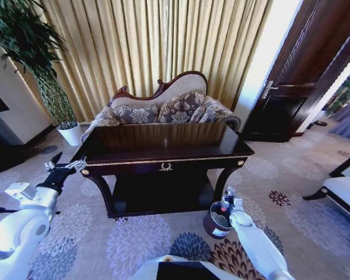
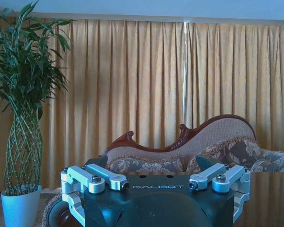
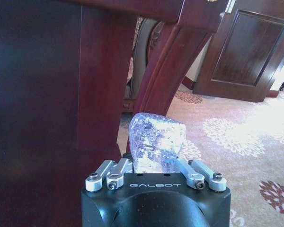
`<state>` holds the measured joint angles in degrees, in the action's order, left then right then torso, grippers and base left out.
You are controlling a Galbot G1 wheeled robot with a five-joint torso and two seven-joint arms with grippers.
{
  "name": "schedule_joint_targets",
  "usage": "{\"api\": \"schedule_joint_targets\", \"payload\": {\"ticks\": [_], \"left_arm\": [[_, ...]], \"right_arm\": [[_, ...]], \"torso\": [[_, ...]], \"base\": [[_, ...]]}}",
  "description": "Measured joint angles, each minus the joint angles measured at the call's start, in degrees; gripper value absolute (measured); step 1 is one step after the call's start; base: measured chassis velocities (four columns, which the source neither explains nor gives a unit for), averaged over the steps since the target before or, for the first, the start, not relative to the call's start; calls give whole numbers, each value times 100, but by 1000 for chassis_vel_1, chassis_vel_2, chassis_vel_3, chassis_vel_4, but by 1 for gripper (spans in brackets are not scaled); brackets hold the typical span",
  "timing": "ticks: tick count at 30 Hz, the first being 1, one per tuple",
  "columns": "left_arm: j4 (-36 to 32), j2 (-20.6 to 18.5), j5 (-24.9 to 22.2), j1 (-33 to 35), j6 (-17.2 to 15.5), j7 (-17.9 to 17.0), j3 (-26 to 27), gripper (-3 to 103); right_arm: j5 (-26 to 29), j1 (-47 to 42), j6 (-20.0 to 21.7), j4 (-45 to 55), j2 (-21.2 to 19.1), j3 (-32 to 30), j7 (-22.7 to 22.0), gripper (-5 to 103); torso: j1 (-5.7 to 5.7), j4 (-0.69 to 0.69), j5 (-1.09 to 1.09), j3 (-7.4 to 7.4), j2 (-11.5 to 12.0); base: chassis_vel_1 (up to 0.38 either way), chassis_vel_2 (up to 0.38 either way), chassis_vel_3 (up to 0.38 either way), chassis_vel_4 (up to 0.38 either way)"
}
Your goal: Move to the front of the table and place the trash on the table into the trash bin.
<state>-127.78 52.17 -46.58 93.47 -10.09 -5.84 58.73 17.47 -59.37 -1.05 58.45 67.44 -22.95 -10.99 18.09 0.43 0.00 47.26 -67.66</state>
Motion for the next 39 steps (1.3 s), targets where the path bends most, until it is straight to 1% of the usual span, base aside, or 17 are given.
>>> {"api": "schedule_joint_targets", "payload": {"ticks": [2, 3, 6, 8, 9, 10, 12, 14, 15, 17, 18, 19, 32, 37, 39], "left_arm": [[-6, 35, 16, 29, 44, 11, -33, 100], [-6, 35, 16, 29, 44, 11, -33, 100], [-63, 80, 55, 90, 70, 60, -72, 100], [-75, 87, 62, 102, 72, 73, -74, 100], [-95, 91, 69, 113, 74, 87, -77, 100], [-112, 92, 71, 116, 76, 92, -77, 100], [-118, 91, 71, 117, 76, 93, -77, 100], [-145, 92, 75, 127, 77, 97, -75, 100], [-145, 92, 75, 127, 77, 97, -75, 100], [-159, 99, 80, 142, 79, 99, -75, 100], [-165, 111, 91, 154, 80, 101, -75, 100], [-177, 128, 101, 167, 81, 109, -75, 100], [-269, 216, 236, 225, 85, 128, -74, 100], [-297, 233, 236, 264, 82, 127, -62, 100], [-315, 249, 236, 272, 78, 126, -58, 100]], "right_arm": [[-294, 15, -72, -144, 50, -43, 0, 40], [-294, 15, -72, -144, 50, -43, 0, 40], [-418, 81, -169, -264, 119, -101, -1, 56], [-422, 83, -176, -267, 129, -108, -2, 56], [-426, 83, -179, -267, 133, -114, -3, 61], [-427, 83, -179, -266, 133, -120, -6, 72], [-427, 81, -180, -262, 131, -123, -8, 72], [-427, 56, -184, -229, 110, -138, -13, 83], [-427, 56, -184, -229, 110, -138, -13, 83], [-425, 21, -184, -200, 88, -143, -14, 93], [-421, -14, -184, -173, 70, -147, -14, 93], [-415, -60, -184, -137, 48, -154, -15, 99], [-355, -168, -181, -59, -68, -167, -17, 100], [-296, -219, -179, -25, -125, -160, -18, 100], [-178, -291, -165, 53, -176, -159, -15, 100]], "torso": [[-1, 1, 1, -1, 0], [-1, 1, 1, -1, 0], [0, -2, 1, -1, 0], [0, -2, 1, -1, 0], [0, -2, 0, 0, 0], [0, 0, 0, 0, 0], [0, 0, 0, 0, 0], [0, -1, 0, -1, 0], [0, -1, 0, -1, 0], [-1, -1, 0, 0, -1], [0, -1, 0, -1, -1], [0, 0, 0, -1, 0], [-1, -1, 0, -1, -1], [-1, -1, 0, -1, -1], [-1, -1, 0, -1, -1]], "base": [[0, 0, 0, 0], [0, 0, 0, 0], [0, 0, 0, 0], [0, 0, 0, 0], [0, 0, 0, 0], [0, 0, 0, 0], [0, 0, 0, 0], [0, 0, 0, 0], [0, 0, 0, 0], [0, 0, 0, 0], [0, 0, 0, 0], [0, 0, 0, 0], [0, 0, 0, 0], [0, 0, 0, 0], [0, 0, 0, 0]]}}
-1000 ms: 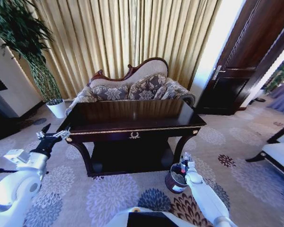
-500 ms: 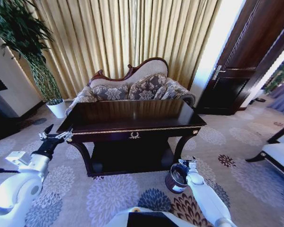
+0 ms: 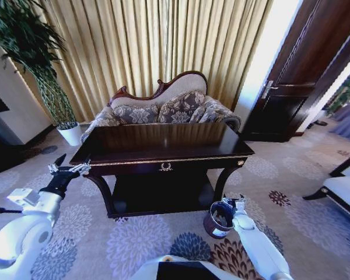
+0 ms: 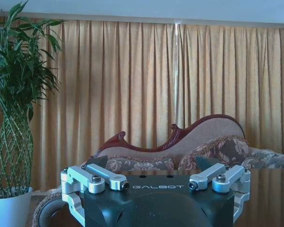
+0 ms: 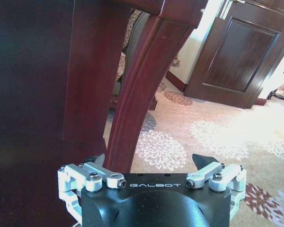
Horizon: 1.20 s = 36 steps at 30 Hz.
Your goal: Move to the front of the table and place the trash on the table into the trash bin.
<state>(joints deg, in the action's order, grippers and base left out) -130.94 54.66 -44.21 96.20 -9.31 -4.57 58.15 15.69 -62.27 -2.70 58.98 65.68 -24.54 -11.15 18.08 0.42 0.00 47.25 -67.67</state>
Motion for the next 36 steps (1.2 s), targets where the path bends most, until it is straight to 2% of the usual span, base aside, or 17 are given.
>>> {"api": "schedule_joint_targets", "payload": {"ticks": [7, 10, 12, 13, 15, 17, 20, 22, 26, 32, 36], "left_arm": [[-19, 71, 8, -25, -17, -1, -1, 100], [-29, 124, 20, -19, -22, -2, -2, 100], [-37, 142, 28, -6, -22, -2, 0, 100], [-47, 172, 41, 25, -23, -2, 5, 100], [-49, 216, 72, 60, -21, 2, 10, 100], [-48, 225, 76, 70, -17, 6, 12, 100], [-49, 250, 69, 97, -7, 12, 73, 100], [-51, 253, 66, 98, -7, 12, 81, 100], [-46, 317, 76, 143, -12, 26, 126, 100], [-49, 429, 83, 214, -53, 56, 153, 100], [-169, 457, 75, 242, -229, 71, 192, 100]], "right_arm": [[477, -209, 190, 578, -136, 7, 1, 100], [1421, -463, 691, 1675, -294, -62, -93, 100], [1617, -557, 813, 2048, -348, -92, -105, 100], [1741, -671, 918, 2537, -427, -135, -107, 100], [1627, -825, 928, 3257, -540, -209, -84, 100], [1596, -870, 918, 3448, -579, -232, -64, 100], [1684, -1088, 933, 4528, -742, -342, -43, 100], [1694, -1105, 944, 4621, -752, -348, -43, 100], [1706, -1393, 1286, 5915, -813, -407, -34, 100], [1704, -1704, 1441, 6455, -802, -411, -24, 100], [1692, -1829, 1500, 6635, -794, -413, -10, 100]], "torso": [[0, 1, -1, 0, 0], [0, 0, 0, 0, 0], [0, 0, 1, 0, 0], [0, 0, 1, 0, 0], [0, 0, 1, 0, 0], [0, -1, 1, 0, 0], [0, 1, 0, 0, 0], [0, 1, 0, 0, 0], [0, 0, 1, 0, 0], [0, 1, 1, 0, 0], [0, 1, 0, 0, 0]], "base": [[0, 0, 0, 0], [0, 0, 0, 0], [0, 0, 0, 0], [0, 0, 0, 0], [0, 0, 0, 0], [0, 0, 0, 0], [0, 0, 0, 0], [0, 0, 0, 0], [0, 0, 0, 0], [0, 0, 0, 0], [0, 0, 0, 0]]}}
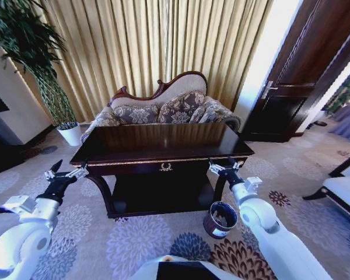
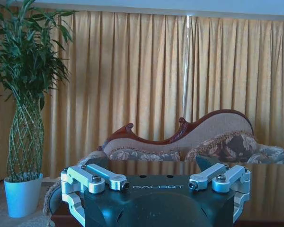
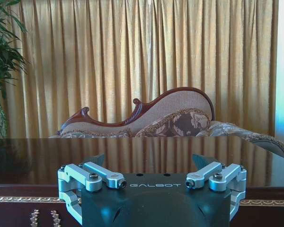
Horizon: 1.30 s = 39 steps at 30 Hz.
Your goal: Move to the front of the table and place the trash on the table into the trash bin.
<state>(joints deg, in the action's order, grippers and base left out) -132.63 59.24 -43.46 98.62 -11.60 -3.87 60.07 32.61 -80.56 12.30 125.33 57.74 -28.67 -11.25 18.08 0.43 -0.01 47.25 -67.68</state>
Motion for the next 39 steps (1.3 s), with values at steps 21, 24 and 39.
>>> {"api": "schedule_joint_targets", "payload": {"ticks": [21, 24, 39], "left_arm": [[-1, -23, -10, -27, -223, 15, -7, 100], [0, -18, -9, -20, -223, 18, -7, 100], [-40, -10, -10, -20, -240, 34, -26, 100]], "right_arm": [[-62, -85, 39, 16, 77, -36, 44, 100], [-62, -85, 34, 16, 74, -38, 44, 100], [-62, -179, 11, 109, 73, -118, 46, 100]], "torso": [[1, 0, 1, 1, 1], [0, -1, 0, 0, 1], [0, -1, 1, 1, 1]], "base": [[44, -46, -47, 50], [151, -170, -157, 143], [147, -151, -142, 138]]}}
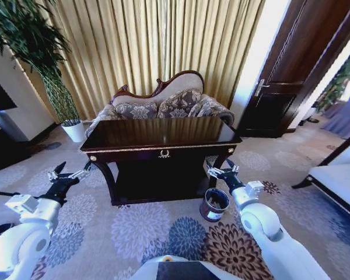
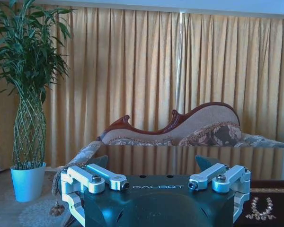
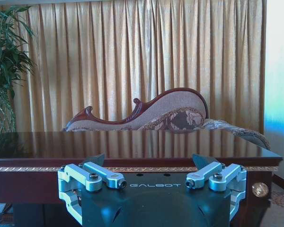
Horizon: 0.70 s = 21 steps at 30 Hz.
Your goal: Move to the front of the table and place the trash on the table into the trash bin.
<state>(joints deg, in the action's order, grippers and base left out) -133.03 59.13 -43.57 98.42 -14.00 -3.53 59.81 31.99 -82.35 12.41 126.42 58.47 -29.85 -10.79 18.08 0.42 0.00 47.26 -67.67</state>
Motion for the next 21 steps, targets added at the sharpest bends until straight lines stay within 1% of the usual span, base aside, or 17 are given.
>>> {"api": "schedule_joint_targets", "payload": {"ticks": [17, 21], "left_arm": [[13, -30, 12, -24, -9, 5, -18, 100], [13, -34, 8, -28, -9, 3, -20, 100]], "right_arm": [[12, -94, -101, -52, 4, -106, 56, 100], [17, -101, -103, -66, 6, -101, 59, 100]], "torso": [[0, 2, 0, 0, -1], [0, -2, 1, -1, 0]], "base": [[185, -180, -185, 169], [182, -166, -162, 196]]}}
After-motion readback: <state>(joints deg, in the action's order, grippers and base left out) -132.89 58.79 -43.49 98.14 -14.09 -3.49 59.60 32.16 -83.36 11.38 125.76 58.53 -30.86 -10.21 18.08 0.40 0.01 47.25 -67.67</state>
